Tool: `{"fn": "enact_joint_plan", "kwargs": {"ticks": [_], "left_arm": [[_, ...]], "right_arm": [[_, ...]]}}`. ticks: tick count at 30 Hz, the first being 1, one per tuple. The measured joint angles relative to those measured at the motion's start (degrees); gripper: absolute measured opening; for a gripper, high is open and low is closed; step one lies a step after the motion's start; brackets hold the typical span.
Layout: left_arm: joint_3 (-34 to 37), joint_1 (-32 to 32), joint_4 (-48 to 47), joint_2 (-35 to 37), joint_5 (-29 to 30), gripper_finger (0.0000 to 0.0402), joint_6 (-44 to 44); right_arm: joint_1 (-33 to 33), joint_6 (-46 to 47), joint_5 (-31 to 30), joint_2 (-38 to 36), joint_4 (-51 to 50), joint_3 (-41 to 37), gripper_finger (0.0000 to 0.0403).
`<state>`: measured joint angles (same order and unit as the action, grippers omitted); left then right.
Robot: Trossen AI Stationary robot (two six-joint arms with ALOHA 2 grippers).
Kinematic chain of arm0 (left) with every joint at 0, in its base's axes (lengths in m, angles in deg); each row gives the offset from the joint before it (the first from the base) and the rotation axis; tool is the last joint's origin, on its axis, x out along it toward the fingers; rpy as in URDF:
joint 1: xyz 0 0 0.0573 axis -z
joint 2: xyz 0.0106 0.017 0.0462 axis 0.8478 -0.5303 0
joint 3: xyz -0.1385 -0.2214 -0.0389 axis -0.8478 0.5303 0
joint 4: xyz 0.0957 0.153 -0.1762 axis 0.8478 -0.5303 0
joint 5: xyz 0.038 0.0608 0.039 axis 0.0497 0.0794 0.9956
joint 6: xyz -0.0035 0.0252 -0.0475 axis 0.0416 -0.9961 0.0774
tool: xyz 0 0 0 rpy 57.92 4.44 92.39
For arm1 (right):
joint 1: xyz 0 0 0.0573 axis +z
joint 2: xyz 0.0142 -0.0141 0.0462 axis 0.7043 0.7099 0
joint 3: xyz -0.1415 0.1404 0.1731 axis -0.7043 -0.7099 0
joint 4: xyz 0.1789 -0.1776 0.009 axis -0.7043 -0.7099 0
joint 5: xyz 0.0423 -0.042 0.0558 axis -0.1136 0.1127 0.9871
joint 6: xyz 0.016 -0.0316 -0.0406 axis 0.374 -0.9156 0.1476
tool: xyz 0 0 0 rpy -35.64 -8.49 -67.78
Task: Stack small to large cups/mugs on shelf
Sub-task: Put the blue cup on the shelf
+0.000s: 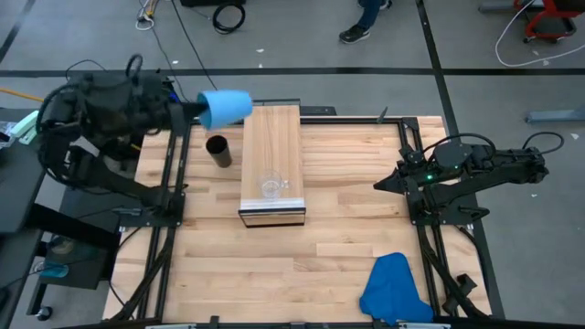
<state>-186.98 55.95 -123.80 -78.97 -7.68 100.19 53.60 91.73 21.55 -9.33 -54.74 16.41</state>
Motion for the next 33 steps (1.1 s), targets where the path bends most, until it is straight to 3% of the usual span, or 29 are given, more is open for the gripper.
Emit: {"fn": "enact_joint_plan", "kwargs": {"ticks": [7, 16, 23, 33], "left_arm": [[-4.2, -10.9, 0.3, -6.2, -6.4, 0.0010, -4.5], [-9.3, -22.3, -15.2, -17.7, -19.0, 0.0010, -5.2], [-12.4, -23.3, -17.2, -26.7, -25.6, 0.0010, -7.1], [-13.1, -22.3, -18.9, -33.1, -25.7, 0.0010, -7.4]], "right_arm": [[0.0, 0.0, 0.0, 0.0, 0.0, 0.0, 0.0016], [0.0, 0.0, 1.9, 0.0, 0.0, 0.0, 0.0016], [0.0, -0.2, 2.4, 0.0, 0.0, 0.0, 0.0016], [0.0, -1.7, 3.3, 0.0, -0.1, 0.0, 0.0016]]}}
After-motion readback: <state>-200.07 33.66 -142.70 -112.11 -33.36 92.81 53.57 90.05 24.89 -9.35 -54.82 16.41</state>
